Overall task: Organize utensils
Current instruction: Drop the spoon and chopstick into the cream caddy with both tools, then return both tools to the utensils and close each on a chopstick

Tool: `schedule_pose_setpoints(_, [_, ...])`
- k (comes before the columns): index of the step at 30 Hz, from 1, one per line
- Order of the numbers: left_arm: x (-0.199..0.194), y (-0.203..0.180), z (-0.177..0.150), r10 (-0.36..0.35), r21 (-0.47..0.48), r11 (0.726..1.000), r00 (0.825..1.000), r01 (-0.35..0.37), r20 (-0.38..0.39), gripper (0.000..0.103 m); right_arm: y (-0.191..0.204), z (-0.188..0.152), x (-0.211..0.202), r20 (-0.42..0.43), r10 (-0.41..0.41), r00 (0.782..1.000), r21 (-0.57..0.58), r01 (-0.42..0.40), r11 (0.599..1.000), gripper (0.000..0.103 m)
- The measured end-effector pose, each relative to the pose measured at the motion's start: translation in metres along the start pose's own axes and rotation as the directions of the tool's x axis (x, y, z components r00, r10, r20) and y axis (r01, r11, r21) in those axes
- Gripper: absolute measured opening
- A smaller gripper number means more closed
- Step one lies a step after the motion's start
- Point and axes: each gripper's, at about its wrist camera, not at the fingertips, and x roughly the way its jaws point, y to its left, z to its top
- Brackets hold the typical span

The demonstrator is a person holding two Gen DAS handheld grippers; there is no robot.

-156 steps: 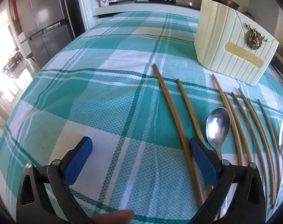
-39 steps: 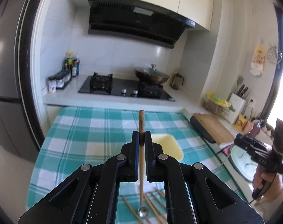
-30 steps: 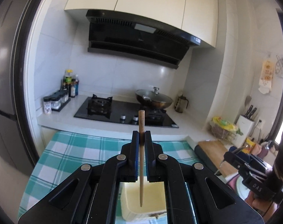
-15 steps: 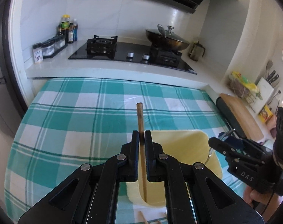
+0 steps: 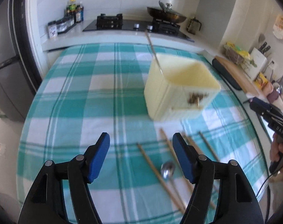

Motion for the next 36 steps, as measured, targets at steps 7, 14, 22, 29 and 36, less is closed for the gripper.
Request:
schedule_pose_setpoints(7, [-0.005,0.004,-0.125,0.006,-0.166,0.986,0.998,-0.017,-0.069,0.072,-0.004,-0.158,-0.064,-0.05,-0.151,0.987,0.022,0.153,0.988,0.051])
schedule_pose_setpoints(14, [0.007,-0.023,-0.138,0.048,-0.141,0.989,0.998,-0.054,-0.051,0.076,-0.024,-0.219,-0.072,-0.126,-0.156,0.98,0.165,0.175,0.97,0.051])
schedule_pose_setpoints(22, [0.007,-0.024,-0.15,0.052,-0.167,0.984,0.998,-0.059,-0.047,0.078,-0.024,-0.22,-0.061,-0.119,-0.175,0.977,0.162,0.193,0.968,0.051])
schedule_pose_setpoints(29, [0.011,-0.024,-0.149,0.052,-0.21,0.976,0.998,-0.057,-0.026,0.08,-0.023,-0.226,-0.055,-0.131,-0.175,0.976,0.162,0.196,0.967,0.051])
schedule_pose_setpoints(36, [0.029,-0.033,-0.132,0.073,-0.221,0.973,0.997,-0.072,-0.003,0.081,-0.025,-0.227,-0.056,-0.127,-0.179,0.976,0.179,0.2,0.963,0.051])
